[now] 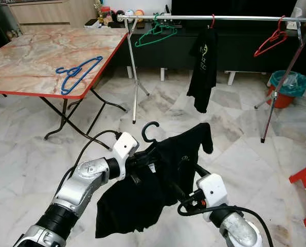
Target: Hang hanger
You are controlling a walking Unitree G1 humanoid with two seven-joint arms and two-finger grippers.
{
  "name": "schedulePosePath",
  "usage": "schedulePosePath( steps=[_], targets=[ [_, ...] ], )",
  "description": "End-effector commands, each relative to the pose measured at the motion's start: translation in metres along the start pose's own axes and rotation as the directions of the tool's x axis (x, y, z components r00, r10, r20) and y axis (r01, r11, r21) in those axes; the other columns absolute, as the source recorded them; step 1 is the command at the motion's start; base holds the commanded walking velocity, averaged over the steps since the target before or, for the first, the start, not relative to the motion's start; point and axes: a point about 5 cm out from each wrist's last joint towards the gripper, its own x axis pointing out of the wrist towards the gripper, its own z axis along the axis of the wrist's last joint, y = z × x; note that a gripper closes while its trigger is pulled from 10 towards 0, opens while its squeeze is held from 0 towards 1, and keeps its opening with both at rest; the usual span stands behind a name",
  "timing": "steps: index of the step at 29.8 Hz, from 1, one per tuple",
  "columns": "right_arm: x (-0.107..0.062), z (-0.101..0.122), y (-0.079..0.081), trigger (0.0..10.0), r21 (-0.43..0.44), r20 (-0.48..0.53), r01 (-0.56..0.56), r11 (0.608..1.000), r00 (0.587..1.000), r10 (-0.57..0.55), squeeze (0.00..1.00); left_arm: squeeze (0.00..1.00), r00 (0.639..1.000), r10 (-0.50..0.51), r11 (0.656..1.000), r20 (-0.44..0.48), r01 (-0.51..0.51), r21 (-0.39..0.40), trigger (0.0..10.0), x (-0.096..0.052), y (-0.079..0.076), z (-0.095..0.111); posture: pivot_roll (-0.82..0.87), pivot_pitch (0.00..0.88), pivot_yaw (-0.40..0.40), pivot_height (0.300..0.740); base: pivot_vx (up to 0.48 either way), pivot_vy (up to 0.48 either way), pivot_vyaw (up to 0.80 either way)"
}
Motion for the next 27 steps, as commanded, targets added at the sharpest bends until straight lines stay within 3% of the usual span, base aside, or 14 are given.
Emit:
schedulePosePath(
  steps=[1,19,27],
  targets=[
    [0.003,0.005,0.004,10.0,0.000,0.007,-0.028,1.000,1.000,0.028,0.00,0.00,0.997,-0.065,0.998,0.040,0.063,0.029,10.0,-0.001,-0.007,0.014,-0.06,0.000,0.062,0.740,0.000,0.000,0.00],
    [0.013,0.009,0.008,10.0,-0.006,0.016,-0.048,0.999,0.999,0.049,0.00,0.00,0.972,-0.228,0.973,0.059,0.229,-0.007,10.0,-0.005,-0.029,0.025,-0.06,0.000,0.061,0.740,0.000,0.000,0.00],
    [0.016,0.009,-0.005,10.0,-0.051,0.008,0.048,0.998,0.999,-0.047,0.00,0.00,0.956,-0.288,0.957,0.060,0.289,-0.019,10.0,-0.009,-0.037,0.028,-0.06,0.000,0.062,0.740,0.000,0.000,0.00]
  ],
)
